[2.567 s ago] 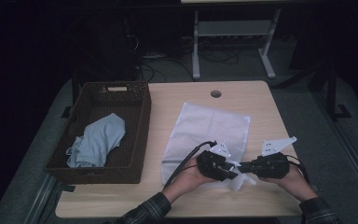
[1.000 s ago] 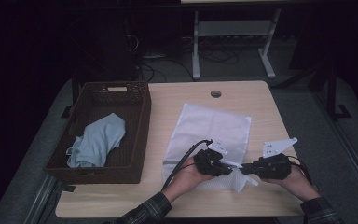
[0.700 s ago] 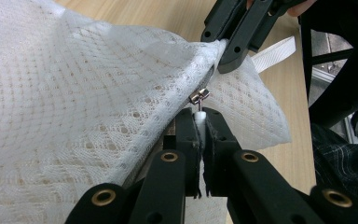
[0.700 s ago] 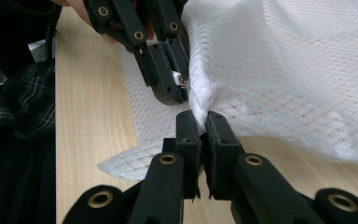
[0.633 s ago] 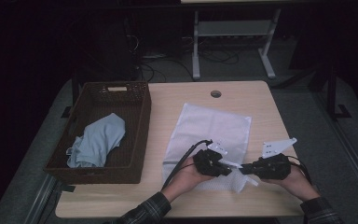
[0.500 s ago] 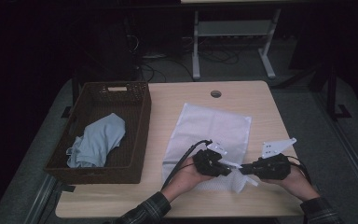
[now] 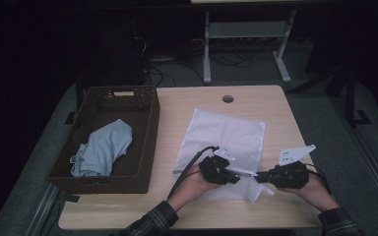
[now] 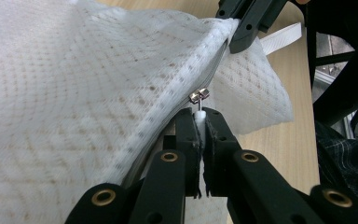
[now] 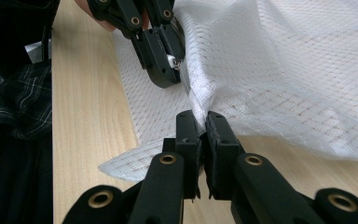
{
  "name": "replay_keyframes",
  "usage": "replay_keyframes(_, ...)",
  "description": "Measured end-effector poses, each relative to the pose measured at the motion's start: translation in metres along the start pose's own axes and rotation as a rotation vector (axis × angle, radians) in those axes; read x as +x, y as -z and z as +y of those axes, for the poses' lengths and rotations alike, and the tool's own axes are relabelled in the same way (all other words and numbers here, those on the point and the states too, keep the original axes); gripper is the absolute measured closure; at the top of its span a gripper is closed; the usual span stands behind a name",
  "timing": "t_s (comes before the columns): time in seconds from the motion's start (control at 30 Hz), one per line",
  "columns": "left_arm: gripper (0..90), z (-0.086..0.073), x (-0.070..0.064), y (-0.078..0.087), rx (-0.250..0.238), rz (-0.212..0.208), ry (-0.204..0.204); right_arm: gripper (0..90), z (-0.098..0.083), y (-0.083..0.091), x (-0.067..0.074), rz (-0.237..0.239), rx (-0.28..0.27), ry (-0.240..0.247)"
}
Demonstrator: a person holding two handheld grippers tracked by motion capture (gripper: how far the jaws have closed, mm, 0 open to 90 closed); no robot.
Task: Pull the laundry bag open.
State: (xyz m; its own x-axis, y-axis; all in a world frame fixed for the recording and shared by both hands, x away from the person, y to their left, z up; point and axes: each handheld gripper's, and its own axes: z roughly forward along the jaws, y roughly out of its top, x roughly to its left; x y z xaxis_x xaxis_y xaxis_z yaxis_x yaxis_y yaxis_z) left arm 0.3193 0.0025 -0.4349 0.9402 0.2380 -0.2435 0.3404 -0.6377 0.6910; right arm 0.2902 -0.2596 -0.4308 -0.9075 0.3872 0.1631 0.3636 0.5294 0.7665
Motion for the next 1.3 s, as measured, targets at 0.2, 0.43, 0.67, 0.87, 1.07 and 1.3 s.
replay_keyframes(0.2,86.0,-0.002,0.002,0.003,0.003,0.004,0.006,84.2,-0.001,0.001,-0.001,-0.002,-0.002,-0.001)
replay_keyframes(0.43,86.0,-0.004,0.003,0.006,0.002,0.007,0.009,84.2,-0.002,0.003,-0.002,-0.01,-0.004,-0.008)
replay_keyframes(0.67,86.0,-0.007,0.006,0.01,0.002,0.01,0.015,84.2,-0.002,0.004,-0.003,-0.012,-0.004,-0.011)
replay_keyframes(0.87,86.0,-0.008,0.007,0.013,0.004,0.01,0.017,84.2,-0.002,0.004,-0.005,-0.014,-0.006,-0.012)
replay_keyframes(1.07,86.0,-0.012,0.008,0.017,0.004,0.015,0.029,84.2,-0.003,0.005,-0.005,-0.017,-0.004,-0.016)
replay_keyframes(1.3,86.0,-0.015,0.008,0.02,0.002,0.014,0.03,84.2,-0.003,0.005,-0.006,-0.018,-0.004,-0.017)
